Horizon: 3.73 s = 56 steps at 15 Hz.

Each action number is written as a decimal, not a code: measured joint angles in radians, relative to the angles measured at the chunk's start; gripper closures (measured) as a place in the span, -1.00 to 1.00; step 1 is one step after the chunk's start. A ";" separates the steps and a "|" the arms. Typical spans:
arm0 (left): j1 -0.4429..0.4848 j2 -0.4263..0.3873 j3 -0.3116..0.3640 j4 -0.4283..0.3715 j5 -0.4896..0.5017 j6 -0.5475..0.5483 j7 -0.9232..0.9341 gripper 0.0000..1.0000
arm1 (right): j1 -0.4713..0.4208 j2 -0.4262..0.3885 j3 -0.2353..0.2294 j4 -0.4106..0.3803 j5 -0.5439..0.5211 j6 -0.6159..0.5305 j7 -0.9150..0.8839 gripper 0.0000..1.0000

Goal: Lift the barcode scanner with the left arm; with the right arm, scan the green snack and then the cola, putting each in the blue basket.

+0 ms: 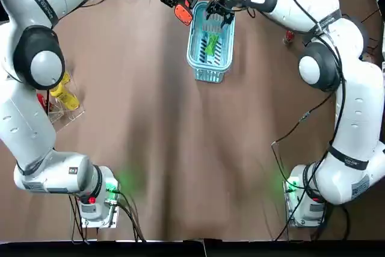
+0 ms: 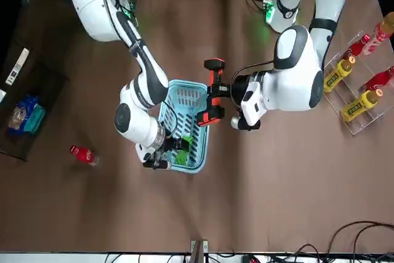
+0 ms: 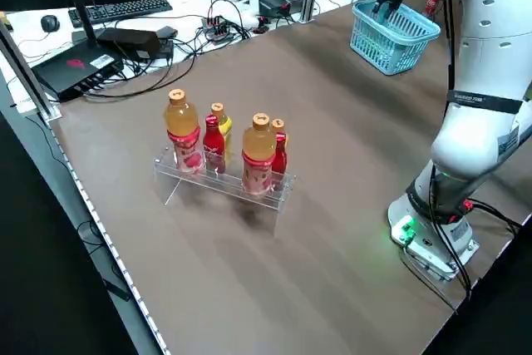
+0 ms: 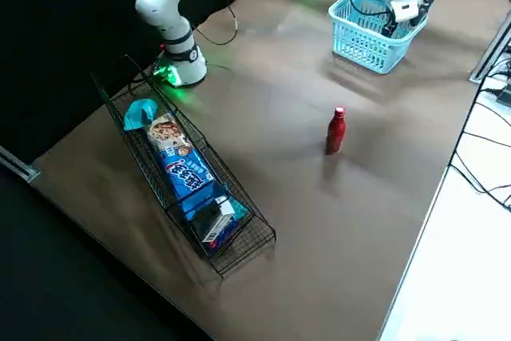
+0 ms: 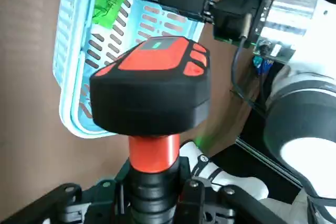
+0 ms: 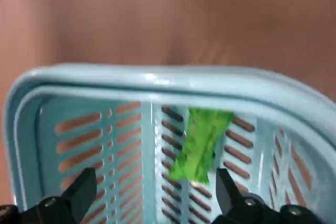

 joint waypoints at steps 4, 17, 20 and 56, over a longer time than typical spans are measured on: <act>0.000 0.000 0.000 0.001 0.000 0.000 -0.011 0.27 | -0.078 -0.100 -0.045 0.030 -0.004 -0.268 -0.051 -1.00; -0.002 0.000 -0.002 0.002 0.000 -0.001 -0.012 0.27 | -0.427 -0.260 -0.050 0.004 -0.432 -0.470 -0.306 -1.00; -0.001 0.000 0.000 0.002 0.000 0.000 -0.013 0.27 | -0.480 -0.235 -0.050 -0.021 -0.437 -0.412 -0.422 -1.00; 0.003 0.001 0.002 0.002 0.000 0.000 -0.014 0.27 | -0.533 -0.246 0.014 -0.129 -0.437 -0.456 -0.578 0.37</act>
